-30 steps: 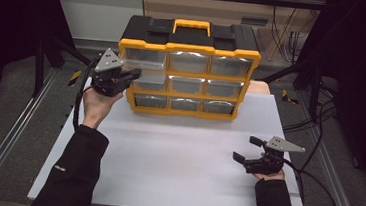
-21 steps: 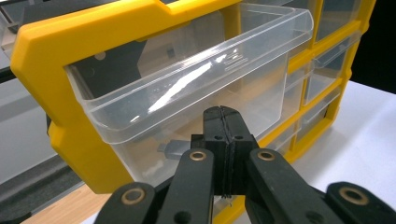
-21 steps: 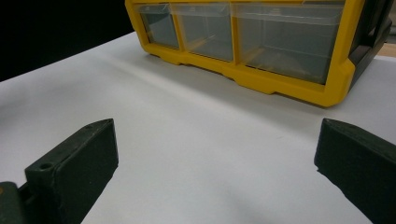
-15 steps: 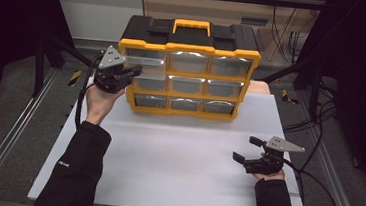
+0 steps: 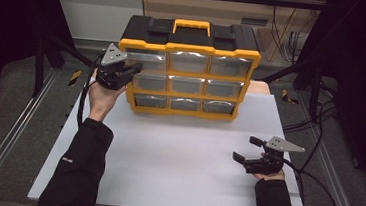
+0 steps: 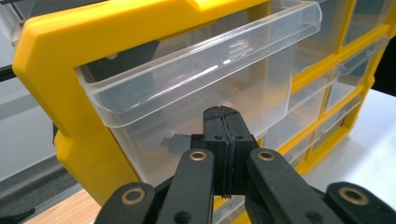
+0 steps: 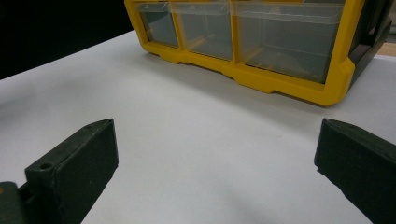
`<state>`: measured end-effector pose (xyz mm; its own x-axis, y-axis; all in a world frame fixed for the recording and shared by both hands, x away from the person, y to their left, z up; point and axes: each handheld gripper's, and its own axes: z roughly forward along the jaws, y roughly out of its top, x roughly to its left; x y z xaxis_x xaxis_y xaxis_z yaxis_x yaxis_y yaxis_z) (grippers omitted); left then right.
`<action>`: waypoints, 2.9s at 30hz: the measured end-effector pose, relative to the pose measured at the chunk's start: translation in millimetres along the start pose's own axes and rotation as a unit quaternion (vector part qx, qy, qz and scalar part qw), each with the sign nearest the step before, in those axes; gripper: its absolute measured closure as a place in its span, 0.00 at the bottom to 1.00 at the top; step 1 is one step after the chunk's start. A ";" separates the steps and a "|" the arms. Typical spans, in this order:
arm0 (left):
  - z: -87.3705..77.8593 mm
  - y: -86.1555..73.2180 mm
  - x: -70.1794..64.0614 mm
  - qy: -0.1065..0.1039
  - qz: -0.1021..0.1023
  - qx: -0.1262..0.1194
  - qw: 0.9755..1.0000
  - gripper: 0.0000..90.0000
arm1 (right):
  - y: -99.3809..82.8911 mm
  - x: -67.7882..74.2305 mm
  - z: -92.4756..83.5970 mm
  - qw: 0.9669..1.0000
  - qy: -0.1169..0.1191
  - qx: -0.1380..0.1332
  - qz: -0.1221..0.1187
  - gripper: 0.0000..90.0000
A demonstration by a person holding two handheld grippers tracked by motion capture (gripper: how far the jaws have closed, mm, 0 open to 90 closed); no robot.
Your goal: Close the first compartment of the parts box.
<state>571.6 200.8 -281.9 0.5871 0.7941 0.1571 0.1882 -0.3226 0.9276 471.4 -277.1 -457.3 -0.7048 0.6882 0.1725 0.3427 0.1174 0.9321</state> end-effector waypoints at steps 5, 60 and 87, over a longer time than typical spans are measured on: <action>2.6 1.0 1.4 0.004 0.001 0.000 1.000 0.99 | 0.0 0.0 -0.1 1.000 0.000 0.000 0.000 0.00; -25.0 -39.7 -8.9 -0.044 -0.064 0.009 0.997 0.23 | -0.3 -0.1 0.0 1.000 -0.001 -0.002 0.003 0.00; -58.4 -123.0 -20.3 -0.093 -0.079 -0.021 0.992 0.00 | -1.2 -0.2 0.8 1.000 -0.001 0.001 0.006 0.00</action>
<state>490.5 254.5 -379.4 0.6888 0.7230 -0.0524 0.2580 -0.1770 0.9498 471.6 -276.7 -458.7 -0.6996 0.6905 0.1841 0.3529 0.1099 0.9292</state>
